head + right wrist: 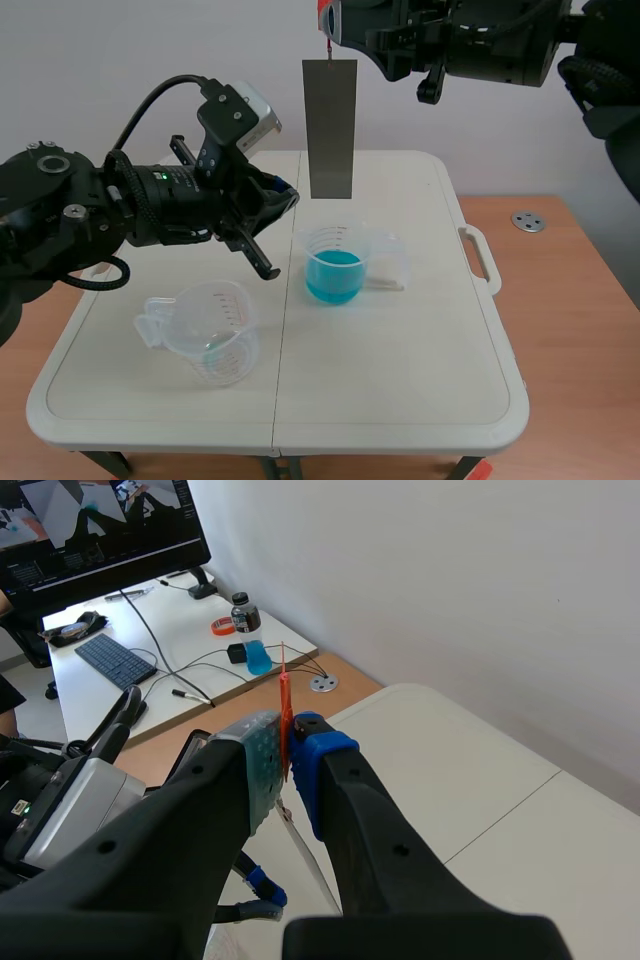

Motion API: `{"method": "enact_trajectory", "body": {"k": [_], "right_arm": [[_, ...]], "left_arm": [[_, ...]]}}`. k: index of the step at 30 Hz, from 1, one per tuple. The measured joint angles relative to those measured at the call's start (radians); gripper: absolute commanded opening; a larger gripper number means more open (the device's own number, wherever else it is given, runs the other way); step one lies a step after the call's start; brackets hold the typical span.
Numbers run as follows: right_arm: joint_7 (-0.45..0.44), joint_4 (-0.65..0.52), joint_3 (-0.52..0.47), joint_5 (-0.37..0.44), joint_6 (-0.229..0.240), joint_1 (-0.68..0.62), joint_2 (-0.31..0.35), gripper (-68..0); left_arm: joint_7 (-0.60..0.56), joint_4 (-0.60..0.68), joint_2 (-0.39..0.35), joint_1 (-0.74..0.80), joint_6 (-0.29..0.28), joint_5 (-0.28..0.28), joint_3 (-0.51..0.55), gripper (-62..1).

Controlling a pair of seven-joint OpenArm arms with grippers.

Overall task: Hold the metal plate by the orange handle, dip it into the blue solution, take it out and point at it, then put the plate back in the beaker on the left.
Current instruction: 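Lower the plate into the blue solution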

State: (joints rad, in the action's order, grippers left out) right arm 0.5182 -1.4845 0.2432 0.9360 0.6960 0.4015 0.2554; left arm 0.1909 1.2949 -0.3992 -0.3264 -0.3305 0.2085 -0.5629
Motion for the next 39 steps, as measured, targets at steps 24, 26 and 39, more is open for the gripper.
{"method": "enact_trajectory", "body": {"k": [24, 26, 39], "right_arm": [[0.0, 0.0, 0.0, 0.008, 0.0, 0.0, 0.0, -66.2], [0.0, 0.0, 0.0, 0.008, 0.0, 0.0, 0.0, -66.2], [0.0, 0.0, 0.0, 0.008, 0.0, 0.0, 0.0, -66.2]], "left_arm": [[-0.008, 0.214, -0.557, 0.457, 0.31, 0.239, 0.333, -59.0], [-0.007, 0.215, -0.584, 0.57, 0.355, 0.249, 0.429, -59.0], [-0.007, 0.206, -0.457, 1.257, 0.523, 0.245, 0.809, -59.0]]}}
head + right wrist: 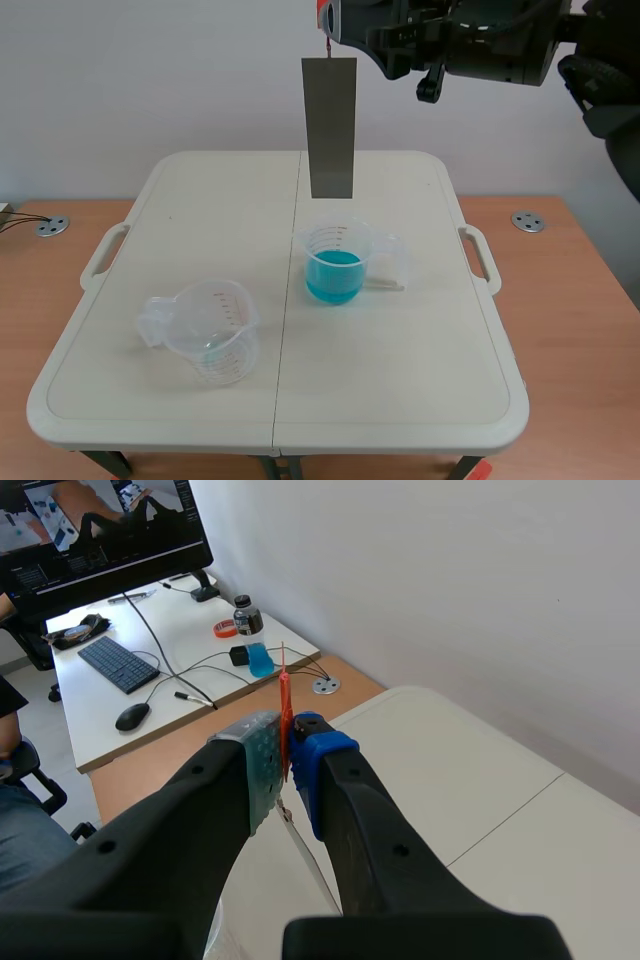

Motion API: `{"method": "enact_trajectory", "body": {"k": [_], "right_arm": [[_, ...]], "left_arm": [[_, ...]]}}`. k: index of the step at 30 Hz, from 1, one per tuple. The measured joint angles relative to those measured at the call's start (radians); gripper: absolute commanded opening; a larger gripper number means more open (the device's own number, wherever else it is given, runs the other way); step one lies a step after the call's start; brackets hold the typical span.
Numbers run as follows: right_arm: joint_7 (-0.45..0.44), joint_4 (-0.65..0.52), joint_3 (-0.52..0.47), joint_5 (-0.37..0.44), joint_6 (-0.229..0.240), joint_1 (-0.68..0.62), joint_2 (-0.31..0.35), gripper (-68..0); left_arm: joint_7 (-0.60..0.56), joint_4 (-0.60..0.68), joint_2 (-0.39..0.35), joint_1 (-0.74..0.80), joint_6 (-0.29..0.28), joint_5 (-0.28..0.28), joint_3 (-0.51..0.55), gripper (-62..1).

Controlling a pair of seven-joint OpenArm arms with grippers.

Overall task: Hold the metal plate by the orange handle, dip it into the blue solution, take it out and point at it, then put the plate back in the beaker on the left.
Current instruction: 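Lower the plate into the blue solution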

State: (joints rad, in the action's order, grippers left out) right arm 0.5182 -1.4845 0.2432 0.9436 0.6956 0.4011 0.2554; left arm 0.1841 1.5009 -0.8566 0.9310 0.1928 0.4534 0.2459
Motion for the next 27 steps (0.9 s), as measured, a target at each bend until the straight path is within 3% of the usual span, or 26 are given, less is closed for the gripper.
{"method": "enact_trajectory", "body": {"k": [10, 14, 21, 27], "right_arm": [[-0.029, 0.097, 0.0, 0.003, 0.0, 0.0, -0.001, -66.2], [-0.047, 0.16, 0.0, 0.003, 0.001, 0.0, -0.006, -66.2], [-0.072, 0.237, 0.0, -0.012, 0.008, 0.0, -0.04, -66.2], [-0.122, 0.283, 0.0, -0.04, 0.008, 0.003, -0.04, -66.3]], "left_arm": [[-0.005, -0.023, 0.253, 0.2, -0.01, -0.026, -0.006, -59.0], [-0.009, -0.022, 0.322, 0.226, -0.087, -0.027, -0.011, -59.0], [0.0, -0.022, 0.352, 0.244, -0.139, -0.03, -0.113, -59.0], [-0.001, -0.022, 0.352, 0.244, -0.138, -0.03, -0.242, -59.0]]}}
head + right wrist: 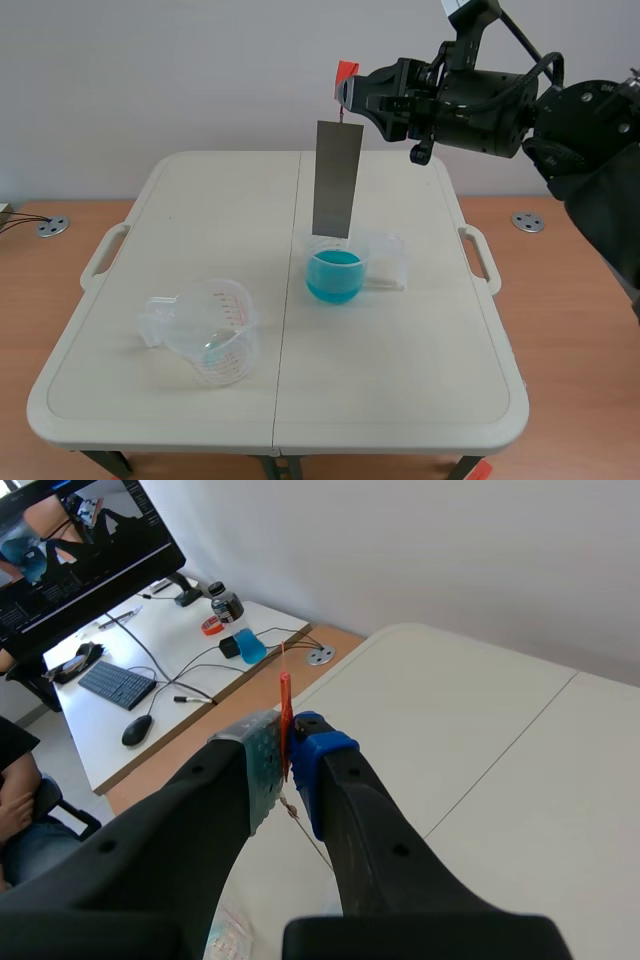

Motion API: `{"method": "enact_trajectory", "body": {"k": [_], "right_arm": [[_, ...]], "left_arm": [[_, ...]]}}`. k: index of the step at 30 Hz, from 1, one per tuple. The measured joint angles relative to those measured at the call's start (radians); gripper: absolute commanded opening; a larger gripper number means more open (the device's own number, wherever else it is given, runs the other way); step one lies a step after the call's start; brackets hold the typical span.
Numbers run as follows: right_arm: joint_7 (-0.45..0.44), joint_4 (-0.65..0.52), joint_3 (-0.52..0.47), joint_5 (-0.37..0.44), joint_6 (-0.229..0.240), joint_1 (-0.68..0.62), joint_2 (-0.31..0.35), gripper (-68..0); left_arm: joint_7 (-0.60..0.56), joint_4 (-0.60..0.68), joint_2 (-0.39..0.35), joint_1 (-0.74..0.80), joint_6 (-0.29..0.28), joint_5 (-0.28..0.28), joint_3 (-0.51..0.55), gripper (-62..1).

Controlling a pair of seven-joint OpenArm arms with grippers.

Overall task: Hold the metal plate by the orange handle, dip it into the blue solution, take it out and point at it, then put the plate back in the beaker on the left.
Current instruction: 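Lower the plate into the blue solution, then hold the plate still in the solution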

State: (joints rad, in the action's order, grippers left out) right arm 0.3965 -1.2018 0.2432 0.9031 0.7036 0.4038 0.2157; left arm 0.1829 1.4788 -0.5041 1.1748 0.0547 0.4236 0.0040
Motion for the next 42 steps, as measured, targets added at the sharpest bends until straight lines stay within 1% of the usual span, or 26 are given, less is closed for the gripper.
{"method": "enact_trajectory", "body": {"k": [2, 4, 11, 14, 16, 23, 28, 30, 35, 42], "right_arm": [[-0.009, 0.01, 0.0, -0.025, 0.004, 0.0, -0.003, -66.2], [-0.026, 0.026, 0.0, -0.042, 0.027, 0.0, -0.01, -66.3], [-0.068, 0.084, 0.0, -0.097, 0.026, 0.0, -0.039, -66.2], [-0.103, 0.119, 0.0, -0.135, 0.027, 0.0, -0.043, -66.2], [-0.111, 0.145, 0.0, -0.152, 0.027, 0.0, -0.046, -66.2], [-0.231, 0.228, 0.0, -0.259, 0.026, 0.0, -0.075, -66.2], [-0.289, 0.288, 0.0, -0.33, 0.026, 0.0, -0.075, -66.2], [-0.323, 0.31, 0.0, -0.34, 0.027, 0.0, -0.077, -66.3], [-0.37, 0.342, 0.0, -0.403, 0.027, 0.015, -0.088, -66.3], [-0.369, 0.345, 0.0, -0.403, 0.027, 0.017, -0.091, -66.2]], "left_arm": [[0.0, 0.0, 0.0, 0.0, 0.0, 0.0, -0.031, -59.0], [0.0, 0.0, 0.0, 0.0, 0.0, 0.0, -0.058, -59.0], [0.0, 0.0, 0.0, -0.006, 0.0, 0.0, -0.121, -59.0], [0.001, 0.0, 0.0, -0.017, 0.002, 0.0, -0.129, -59.0], [0.0, 0.0, 0.0, -0.024, 0.003, 0.0, -0.128, -59.0], [0.0, 0.0, 0.0, -0.025, 0.003, 0.0, -0.128, -59.0], [0.001, 0.0, 0.0, -0.025, 0.003, 0.0, -0.128, -59.0], [0.0, 0.0, 0.0, -0.025, 0.003, 0.0, -0.128, -59.0], [0.0, 0.0, 0.0, -0.025, 0.003, 0.0, -0.128, -59.0], [0.0, 0.0, 0.0, -0.025, 0.003, 0.0, -0.128, -59.0]]}}
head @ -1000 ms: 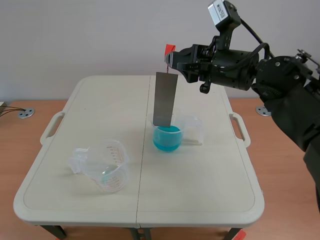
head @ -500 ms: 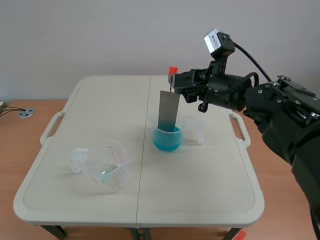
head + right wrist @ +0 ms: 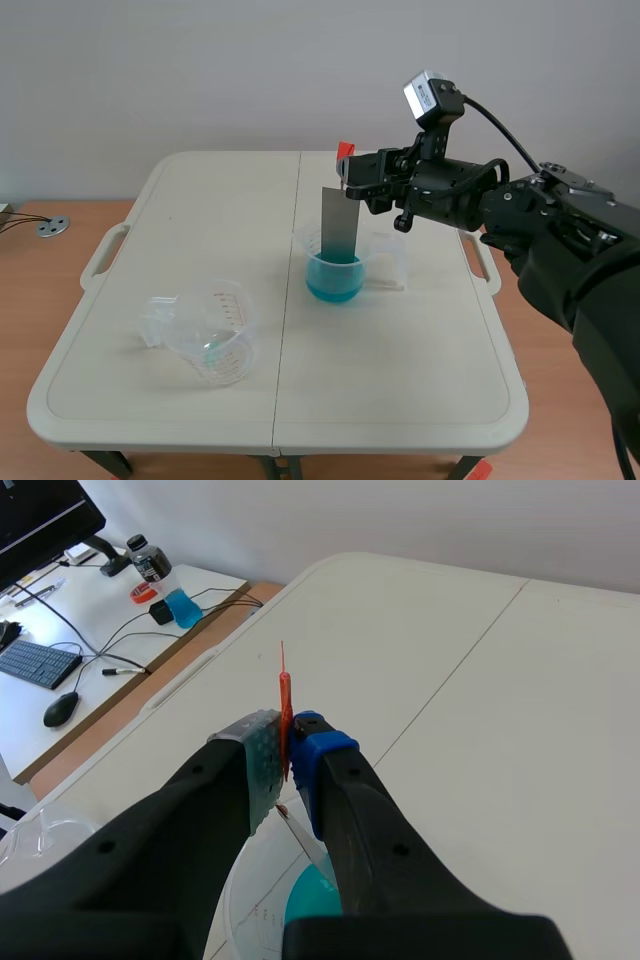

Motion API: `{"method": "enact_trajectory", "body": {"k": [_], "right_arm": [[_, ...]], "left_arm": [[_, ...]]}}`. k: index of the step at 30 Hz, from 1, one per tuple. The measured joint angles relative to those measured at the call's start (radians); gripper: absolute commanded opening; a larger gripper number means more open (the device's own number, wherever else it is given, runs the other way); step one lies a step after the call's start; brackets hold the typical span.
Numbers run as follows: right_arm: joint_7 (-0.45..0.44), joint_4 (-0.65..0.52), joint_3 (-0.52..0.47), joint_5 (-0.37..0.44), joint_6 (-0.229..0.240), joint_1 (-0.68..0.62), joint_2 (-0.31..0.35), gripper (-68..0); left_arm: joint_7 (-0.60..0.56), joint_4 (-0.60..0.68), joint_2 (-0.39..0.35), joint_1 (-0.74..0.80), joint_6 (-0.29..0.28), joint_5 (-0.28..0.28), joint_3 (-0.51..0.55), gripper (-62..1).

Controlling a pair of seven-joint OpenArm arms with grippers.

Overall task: Hold the metal plate by the orange handle, dip it into the blue solution, take it out and point at it, then put the plate back in the beaker on the left.
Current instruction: 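Hold the plate still in the solution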

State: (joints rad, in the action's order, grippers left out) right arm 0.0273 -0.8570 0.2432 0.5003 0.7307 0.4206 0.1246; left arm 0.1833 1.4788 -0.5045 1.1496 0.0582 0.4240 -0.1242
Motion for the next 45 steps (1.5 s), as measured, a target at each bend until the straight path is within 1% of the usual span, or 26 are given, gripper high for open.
{"method": "enact_trajectory", "body": {"k": [4, 34, 45], "right_arm": [[0.0, 0.0, 0.0, -0.015, 0.0, 0.0, 0.0, -66.2], [0.0, 0.0, 0.0, -0.015, 0.0, 0.0, 0.0, -66.2], [0.011, 0.0, 0.0, -0.029, 0.0, 0.016, 0.0, -66.2]], "left_arm": [[0.0, 0.0, 0.0, 0.0, 0.0, 0.0, 0.0, -59.0], [0.0, 0.0, 0.0, 0.0, 0.0, 0.0, 0.0, -59.0], [0.0, 0.0, 0.0, 0.0, 0.0, 0.0, 0.0, -59.0]]}}
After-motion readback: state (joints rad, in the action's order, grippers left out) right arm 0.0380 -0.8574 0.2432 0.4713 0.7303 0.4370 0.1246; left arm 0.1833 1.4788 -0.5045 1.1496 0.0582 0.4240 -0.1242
